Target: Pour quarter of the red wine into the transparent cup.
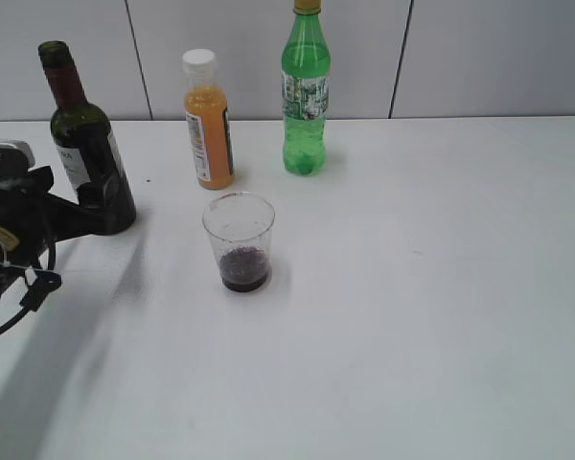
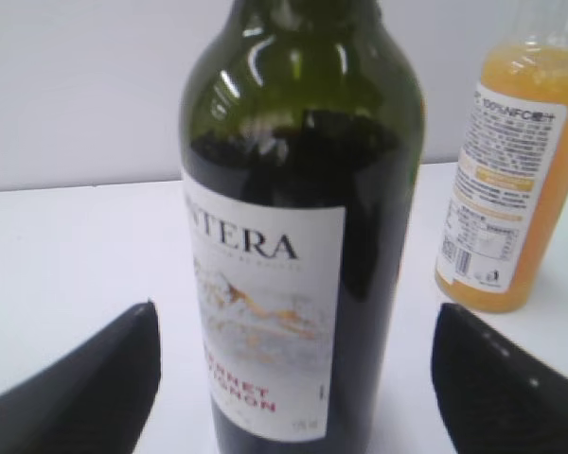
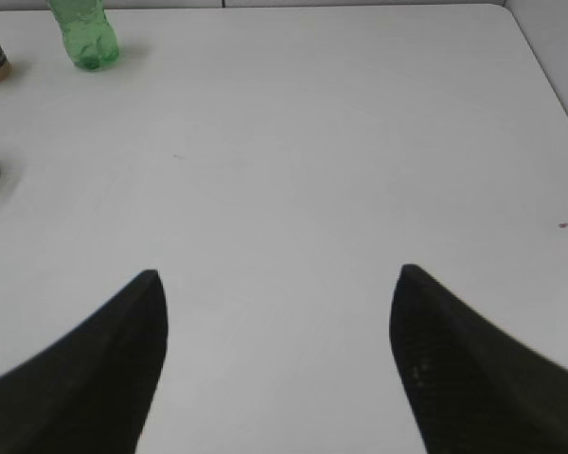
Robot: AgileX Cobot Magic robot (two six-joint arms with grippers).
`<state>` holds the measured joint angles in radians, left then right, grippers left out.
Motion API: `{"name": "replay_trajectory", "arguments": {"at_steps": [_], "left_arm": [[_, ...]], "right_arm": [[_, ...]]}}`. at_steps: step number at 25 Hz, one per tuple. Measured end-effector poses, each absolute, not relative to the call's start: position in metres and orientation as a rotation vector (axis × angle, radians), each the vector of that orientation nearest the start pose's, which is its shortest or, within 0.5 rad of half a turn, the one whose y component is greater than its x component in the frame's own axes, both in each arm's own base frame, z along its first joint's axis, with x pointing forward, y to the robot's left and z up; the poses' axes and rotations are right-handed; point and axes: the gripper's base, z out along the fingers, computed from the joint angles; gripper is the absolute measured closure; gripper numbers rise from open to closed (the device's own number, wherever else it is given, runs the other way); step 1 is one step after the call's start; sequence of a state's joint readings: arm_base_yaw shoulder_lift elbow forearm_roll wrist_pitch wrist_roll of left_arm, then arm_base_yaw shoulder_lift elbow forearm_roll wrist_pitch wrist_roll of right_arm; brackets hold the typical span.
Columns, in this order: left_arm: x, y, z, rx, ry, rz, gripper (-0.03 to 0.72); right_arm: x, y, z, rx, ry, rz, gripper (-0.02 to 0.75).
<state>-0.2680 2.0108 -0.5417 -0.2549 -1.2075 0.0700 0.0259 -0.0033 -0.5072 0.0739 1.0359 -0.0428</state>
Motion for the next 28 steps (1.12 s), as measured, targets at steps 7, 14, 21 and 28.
{"name": "replay_trajectory", "arguments": {"at_steps": [7, 14, 21, 28], "left_arm": [[0.261, -0.05, 0.139, 0.048, 1.714, -0.011, 0.01], [0.241, -0.049, 0.182, 0.11, 1.832, -0.034, 0.02], [0.238, -0.036, 0.227, 0.135, 2.147, -0.092, 0.034], [0.245, -0.01, 0.299, 0.125, 2.485, -0.132, 0.052]], "right_arm": [[-0.006, 0.006, 0.281, -0.073, 2.006, 0.076, 0.152], [-0.006, 0.006, 0.281, -0.071, 2.006, 0.078, 0.152], [-0.006, 0.006, 0.281, -0.072, 2.006, 0.077, 0.152], [-0.006, 0.006, 0.281, -0.072, 2.006, 0.077, 0.152]]}}
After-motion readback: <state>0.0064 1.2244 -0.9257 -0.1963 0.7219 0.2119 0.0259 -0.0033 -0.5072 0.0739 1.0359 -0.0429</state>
